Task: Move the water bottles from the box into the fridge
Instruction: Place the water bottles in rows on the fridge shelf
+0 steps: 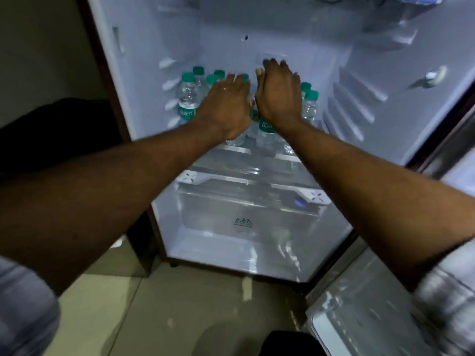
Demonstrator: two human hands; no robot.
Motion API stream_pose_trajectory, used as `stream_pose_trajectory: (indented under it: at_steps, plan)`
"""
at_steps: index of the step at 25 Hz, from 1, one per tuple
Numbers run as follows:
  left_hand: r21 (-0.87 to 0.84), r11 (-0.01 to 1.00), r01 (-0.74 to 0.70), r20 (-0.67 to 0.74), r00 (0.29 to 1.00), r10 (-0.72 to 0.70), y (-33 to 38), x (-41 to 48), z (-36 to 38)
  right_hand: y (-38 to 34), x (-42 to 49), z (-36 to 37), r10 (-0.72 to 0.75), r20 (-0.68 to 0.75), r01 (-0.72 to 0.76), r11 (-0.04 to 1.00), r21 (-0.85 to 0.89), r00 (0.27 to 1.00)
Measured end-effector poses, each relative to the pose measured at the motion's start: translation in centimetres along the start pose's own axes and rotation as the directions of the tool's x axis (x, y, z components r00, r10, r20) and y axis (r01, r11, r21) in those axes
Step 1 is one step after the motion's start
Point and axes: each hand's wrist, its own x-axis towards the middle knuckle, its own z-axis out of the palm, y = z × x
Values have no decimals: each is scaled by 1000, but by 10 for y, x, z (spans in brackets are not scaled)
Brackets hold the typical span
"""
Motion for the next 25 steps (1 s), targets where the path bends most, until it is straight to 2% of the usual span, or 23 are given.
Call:
stream_pose_trajectory:
  at_steps: [3, 7, 10, 14, 20, 23, 25]
  plan:
    - [52, 999, -4, -1, 1000, 4, -1, -49, 6, -15, -46, 15, -51, -47, 55, 994, 96, 998]
    - [108, 992, 68, 28, 997, -71, -25, -93, 1, -41, -91, 23, -49, 2, 47, 977, 210, 999]
    - [146, 981, 129, 53, 989, -138, -35, -125, 2, -59, -121, 33, -112, 94, 83, 959, 272, 989]
    - [209, 956, 207, 48, 974, -222, -42, -177, 1, -92, -158, 46, -186, 138, 126, 925, 358, 973]
    - [324, 874, 362, 81, 910, -407, -62, -288, -27, -167, -223, 49, -343, 176, 205, 822, 531, 923]
    - [370, 809, 457, 72, 854, -515, -73, -355, -50, -216, -258, 55, -472, 201, 309, 788, 533, 858]
    - [415, 768, 488, 102, 814, -573, -80, -404, -60, -247, -288, 55, -535, 231, 323, 743, 586, 813]
